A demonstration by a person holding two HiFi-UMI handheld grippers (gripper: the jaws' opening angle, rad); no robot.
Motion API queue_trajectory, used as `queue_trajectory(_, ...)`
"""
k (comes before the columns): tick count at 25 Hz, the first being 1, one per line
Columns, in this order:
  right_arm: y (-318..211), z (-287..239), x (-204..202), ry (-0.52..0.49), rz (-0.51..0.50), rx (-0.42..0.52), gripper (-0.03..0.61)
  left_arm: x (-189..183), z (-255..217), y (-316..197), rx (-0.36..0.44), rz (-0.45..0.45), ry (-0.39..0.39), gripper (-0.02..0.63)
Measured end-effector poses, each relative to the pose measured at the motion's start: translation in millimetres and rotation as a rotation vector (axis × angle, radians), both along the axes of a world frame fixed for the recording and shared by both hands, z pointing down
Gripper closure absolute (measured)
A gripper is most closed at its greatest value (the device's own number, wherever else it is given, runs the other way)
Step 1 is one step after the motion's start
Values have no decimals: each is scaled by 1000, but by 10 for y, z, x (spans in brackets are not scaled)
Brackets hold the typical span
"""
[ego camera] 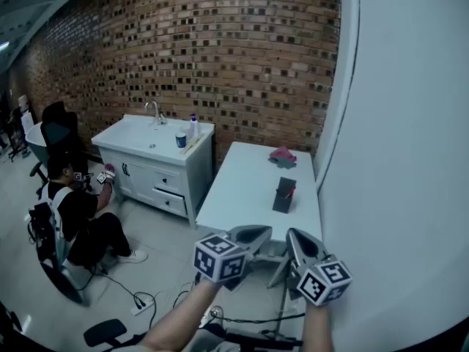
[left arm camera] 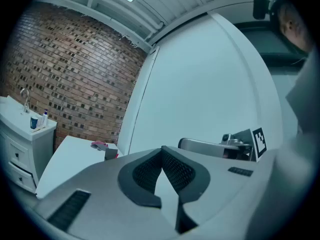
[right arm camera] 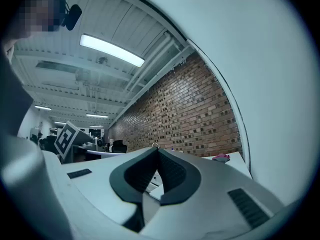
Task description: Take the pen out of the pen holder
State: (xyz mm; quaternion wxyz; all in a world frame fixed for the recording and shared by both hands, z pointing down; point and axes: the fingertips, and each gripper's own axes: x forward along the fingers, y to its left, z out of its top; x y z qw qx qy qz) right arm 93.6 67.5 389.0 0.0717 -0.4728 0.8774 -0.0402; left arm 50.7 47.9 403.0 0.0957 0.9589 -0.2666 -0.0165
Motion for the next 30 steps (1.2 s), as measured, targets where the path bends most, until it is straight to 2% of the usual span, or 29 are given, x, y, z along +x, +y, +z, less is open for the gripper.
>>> queue_trajectory(15, -433, -40, 228, 11, 44, -4, 578, 213, -65, -501, 10, 26, -1, 614)
queue_trajectory(30, -1559, 110, 321, 29, 116, -52, 578, 292, 139, -1713, -36, 87, -8, 614)
